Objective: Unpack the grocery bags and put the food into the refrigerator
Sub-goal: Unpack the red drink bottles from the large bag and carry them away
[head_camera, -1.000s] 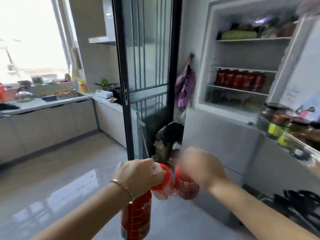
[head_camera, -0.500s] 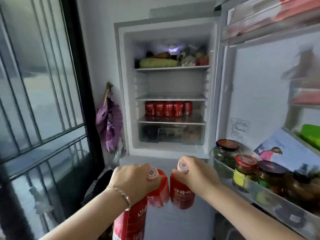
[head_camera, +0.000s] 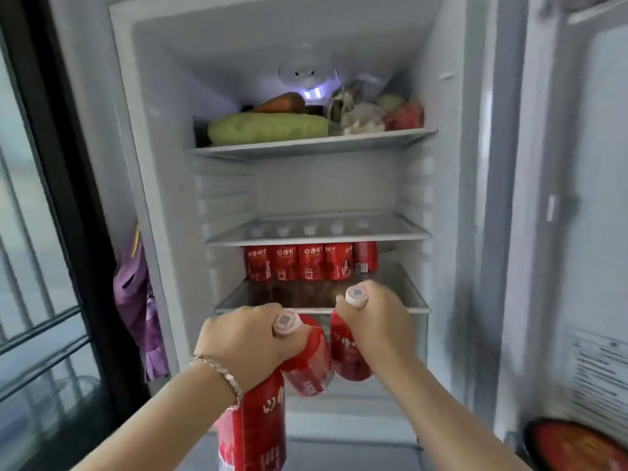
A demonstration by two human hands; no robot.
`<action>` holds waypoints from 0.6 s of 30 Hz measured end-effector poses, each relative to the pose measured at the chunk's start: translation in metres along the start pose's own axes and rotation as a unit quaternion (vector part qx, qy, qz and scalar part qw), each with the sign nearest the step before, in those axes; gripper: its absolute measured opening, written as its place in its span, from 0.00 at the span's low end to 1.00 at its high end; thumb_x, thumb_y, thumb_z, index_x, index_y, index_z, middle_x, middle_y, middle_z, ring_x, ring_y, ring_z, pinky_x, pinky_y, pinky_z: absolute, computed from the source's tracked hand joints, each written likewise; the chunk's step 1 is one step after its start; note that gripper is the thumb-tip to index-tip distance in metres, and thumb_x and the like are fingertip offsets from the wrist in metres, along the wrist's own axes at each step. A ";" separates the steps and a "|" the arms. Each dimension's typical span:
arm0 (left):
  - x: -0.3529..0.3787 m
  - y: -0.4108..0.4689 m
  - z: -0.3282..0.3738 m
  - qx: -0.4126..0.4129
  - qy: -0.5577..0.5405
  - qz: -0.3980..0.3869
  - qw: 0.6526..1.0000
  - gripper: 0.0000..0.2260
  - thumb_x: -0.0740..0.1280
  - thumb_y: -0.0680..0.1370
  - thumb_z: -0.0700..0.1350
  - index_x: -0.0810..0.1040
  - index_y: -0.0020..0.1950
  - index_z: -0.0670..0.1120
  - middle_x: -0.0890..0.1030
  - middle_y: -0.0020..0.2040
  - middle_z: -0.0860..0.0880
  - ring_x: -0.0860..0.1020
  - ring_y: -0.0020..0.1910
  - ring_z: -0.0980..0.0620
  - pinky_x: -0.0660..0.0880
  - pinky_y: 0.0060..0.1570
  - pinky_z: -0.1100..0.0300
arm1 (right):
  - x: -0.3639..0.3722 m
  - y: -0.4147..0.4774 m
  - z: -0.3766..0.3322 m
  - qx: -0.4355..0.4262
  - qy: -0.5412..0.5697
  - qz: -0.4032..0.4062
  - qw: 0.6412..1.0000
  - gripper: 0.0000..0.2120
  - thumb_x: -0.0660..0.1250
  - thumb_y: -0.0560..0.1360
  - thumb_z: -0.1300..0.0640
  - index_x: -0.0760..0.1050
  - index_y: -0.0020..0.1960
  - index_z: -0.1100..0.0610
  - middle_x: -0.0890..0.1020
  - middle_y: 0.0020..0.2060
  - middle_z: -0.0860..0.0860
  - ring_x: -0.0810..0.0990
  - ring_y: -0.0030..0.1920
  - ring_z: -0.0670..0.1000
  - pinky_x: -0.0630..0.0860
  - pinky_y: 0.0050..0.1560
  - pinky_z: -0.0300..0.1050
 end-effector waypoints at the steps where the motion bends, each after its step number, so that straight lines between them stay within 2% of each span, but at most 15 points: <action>1: 0.003 0.016 -0.004 0.000 0.005 0.007 1.000 0.22 0.54 0.73 0.69 0.71 0.41 0.51 0.78 0.38 0.56 0.77 0.40 0.55 0.72 0.42 0.61 | 0.008 0.014 0.001 0.000 0.006 0.014 1.000 0.09 0.63 0.74 0.47 0.70 0.40 0.51 0.76 0.39 0.48 0.73 0.38 0.50 0.62 0.33 0.42; 4: 0.009 0.057 -0.018 -0.001 0.005 0.033 0.999 0.22 0.54 0.73 0.69 0.74 0.45 0.52 0.80 0.41 0.56 0.78 0.42 0.55 0.72 0.42 0.61 | 0.018 0.049 0.005 0.003 0.023 0.075 0.997 0.10 0.64 0.74 0.47 0.72 0.40 0.53 0.75 0.39 0.47 0.70 0.37 0.48 0.59 0.31 0.42; 7: 0.014 0.094 -0.033 0.005 -0.008 0.048 0.999 0.21 0.54 0.73 0.68 0.73 0.43 0.53 0.79 0.40 0.57 0.76 0.40 0.56 0.69 0.40 0.61 | 0.021 0.075 0.009 -0.002 0.025 0.120 0.992 0.09 0.66 0.74 0.48 0.75 0.41 0.54 0.75 0.39 0.47 0.70 0.36 0.48 0.60 0.30 0.40; 9: 0.020 0.119 -0.041 0.013 -0.005 0.044 0.999 0.20 0.54 0.73 0.68 0.71 0.40 0.52 0.78 0.38 0.57 0.75 0.38 0.56 0.68 0.39 0.61 | 0.025 0.087 0.015 0.009 0.006 0.130 0.991 0.10 0.66 0.74 0.48 0.76 0.43 0.55 0.74 0.38 0.47 0.70 0.36 0.48 0.59 0.30 0.36; 11: 0.028 0.140 -0.046 0.026 0.008 0.039 0.999 0.20 0.55 0.73 0.68 0.71 0.41 0.52 0.78 0.39 0.57 0.76 0.39 0.55 0.68 0.39 0.60 | 0.029 0.094 0.023 0.034 -0.024 0.135 0.990 0.12 0.66 0.74 0.47 0.77 0.46 0.56 0.73 0.39 0.46 0.70 0.37 0.48 0.60 0.30 0.40; 14: 0.042 0.164 -0.049 0.056 0.038 0.042 0.997 0.18 0.55 0.73 0.68 0.70 0.44 0.55 0.79 0.43 0.56 0.77 0.42 0.54 0.68 0.40 0.61 | 0.032 0.104 0.030 0.060 -0.076 0.137 0.986 0.16 0.63 0.75 0.44 0.77 0.50 0.56 0.73 0.41 0.48 0.73 0.40 0.51 0.62 0.36 0.42; 18: 0.064 0.184 -0.055 0.077 0.008 0.005 0.997 0.17 0.54 0.74 0.68 0.68 0.41 0.56 0.79 0.43 0.56 0.77 0.43 0.55 0.70 0.39 0.61 | 0.037 0.123 0.032 0.086 -0.177 0.113 0.974 0.23 0.58 0.77 0.39 0.74 0.55 0.58 0.77 0.51 0.53 0.78 0.49 0.56 0.66 0.37 0.43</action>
Point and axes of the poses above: each hand's wrist, its own y-axis towards the middle knuckle, its own x-axis out of the palm, z = x × y, the point moved 6 cm from there along y, towards the middle knuckle
